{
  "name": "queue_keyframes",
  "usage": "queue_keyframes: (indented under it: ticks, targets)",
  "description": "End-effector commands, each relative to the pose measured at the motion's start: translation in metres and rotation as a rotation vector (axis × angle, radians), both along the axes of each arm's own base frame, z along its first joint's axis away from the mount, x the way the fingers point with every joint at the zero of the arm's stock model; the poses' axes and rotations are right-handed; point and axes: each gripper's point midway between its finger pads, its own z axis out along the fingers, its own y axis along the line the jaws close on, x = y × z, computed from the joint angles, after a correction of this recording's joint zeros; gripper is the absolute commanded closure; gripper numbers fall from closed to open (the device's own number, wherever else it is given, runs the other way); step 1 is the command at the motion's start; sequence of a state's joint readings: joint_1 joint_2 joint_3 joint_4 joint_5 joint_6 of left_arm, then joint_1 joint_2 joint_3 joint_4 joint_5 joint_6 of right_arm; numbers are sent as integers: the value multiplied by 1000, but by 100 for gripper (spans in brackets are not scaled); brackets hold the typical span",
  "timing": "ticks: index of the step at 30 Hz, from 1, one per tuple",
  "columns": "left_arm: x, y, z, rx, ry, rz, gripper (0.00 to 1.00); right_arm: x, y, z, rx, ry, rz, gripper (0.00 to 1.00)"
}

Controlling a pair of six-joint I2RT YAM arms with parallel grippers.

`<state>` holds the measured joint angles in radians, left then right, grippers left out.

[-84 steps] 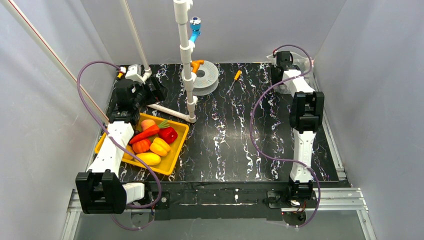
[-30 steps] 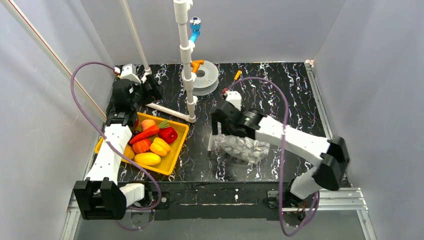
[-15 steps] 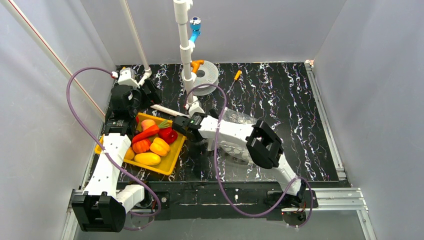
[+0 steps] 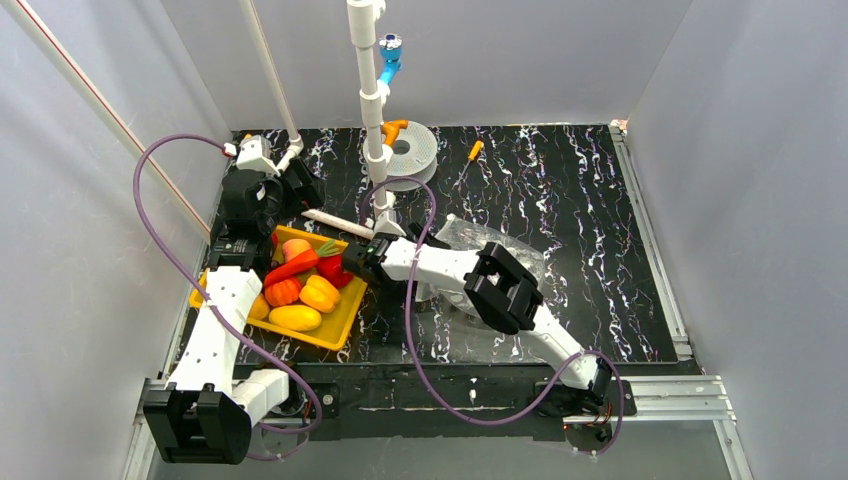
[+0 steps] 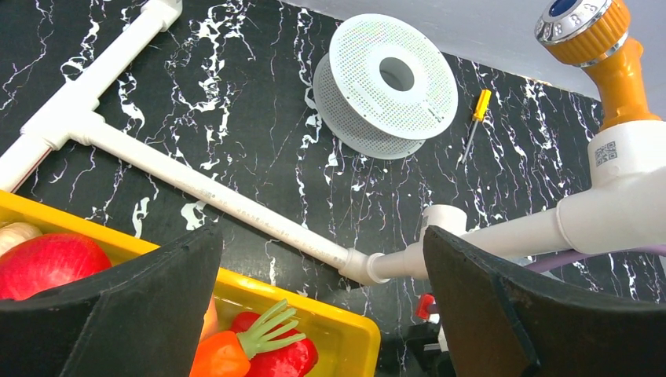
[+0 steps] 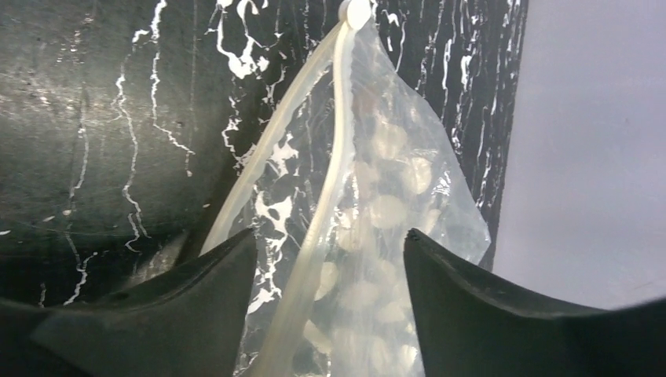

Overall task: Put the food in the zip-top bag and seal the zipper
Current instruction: Open the zipper of the food storage bag at the center of the board.

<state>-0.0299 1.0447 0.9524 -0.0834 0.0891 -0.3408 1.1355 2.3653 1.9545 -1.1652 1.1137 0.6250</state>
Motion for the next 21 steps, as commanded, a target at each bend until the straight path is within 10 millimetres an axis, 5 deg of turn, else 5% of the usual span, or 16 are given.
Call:
queue_keyframes:
  ticks: [1, 12, 16, 21]
  targets:
    - [0, -3, 4, -1, -21, -13, 0, 6, -11, 26, -35, -81, -11, 38]
    - [2, -8, -1, -23, -5, -33, 0, -13, -55, 63, -64, -113, -71, 98]
    - [1, -19, -8, -39, 15, -59, 0, -26, -62, 73, 15, -36, -37, 99]
    - [-10, -56, -16, -11, 76, -151, 0, -51, -40, 74, 342, 155, 170, 99]
